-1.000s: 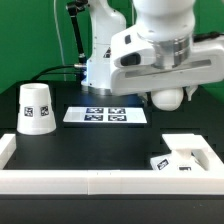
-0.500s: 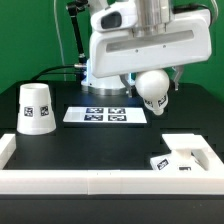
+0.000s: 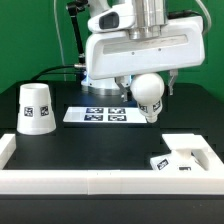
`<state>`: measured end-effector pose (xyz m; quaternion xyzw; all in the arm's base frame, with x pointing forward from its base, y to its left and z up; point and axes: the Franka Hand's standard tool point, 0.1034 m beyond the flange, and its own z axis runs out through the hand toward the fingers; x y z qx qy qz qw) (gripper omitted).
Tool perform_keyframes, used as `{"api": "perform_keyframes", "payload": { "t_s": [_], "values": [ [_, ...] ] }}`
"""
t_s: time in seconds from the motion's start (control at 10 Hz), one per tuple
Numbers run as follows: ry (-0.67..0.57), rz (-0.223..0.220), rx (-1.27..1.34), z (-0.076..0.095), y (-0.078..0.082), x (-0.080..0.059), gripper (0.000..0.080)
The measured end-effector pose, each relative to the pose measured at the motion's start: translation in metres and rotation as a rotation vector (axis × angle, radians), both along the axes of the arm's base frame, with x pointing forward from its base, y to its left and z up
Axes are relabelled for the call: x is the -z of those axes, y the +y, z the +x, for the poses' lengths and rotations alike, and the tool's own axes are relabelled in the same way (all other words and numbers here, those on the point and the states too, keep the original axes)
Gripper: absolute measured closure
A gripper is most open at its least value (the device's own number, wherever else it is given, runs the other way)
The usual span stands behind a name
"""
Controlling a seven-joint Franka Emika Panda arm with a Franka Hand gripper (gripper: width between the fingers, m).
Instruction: Assemble lamp
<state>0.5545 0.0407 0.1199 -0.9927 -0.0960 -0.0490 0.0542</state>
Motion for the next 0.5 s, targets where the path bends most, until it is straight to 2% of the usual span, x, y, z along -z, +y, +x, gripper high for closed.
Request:
{"api": "perform_keyframes", "payload": {
  "t_s": [0.1,0.3,0.5],
  "values": [
    [-0.03,-0.009,-0.049,0.005,-0.005,-0.002,0.0223],
    [-0.078,-0.032,-0.119,0.016,-0.005,-0.009,0.0223],
    [-0.098,-0.036,-0.108,0.014,-0.008,-0.006,0.0223]
  ]
}}
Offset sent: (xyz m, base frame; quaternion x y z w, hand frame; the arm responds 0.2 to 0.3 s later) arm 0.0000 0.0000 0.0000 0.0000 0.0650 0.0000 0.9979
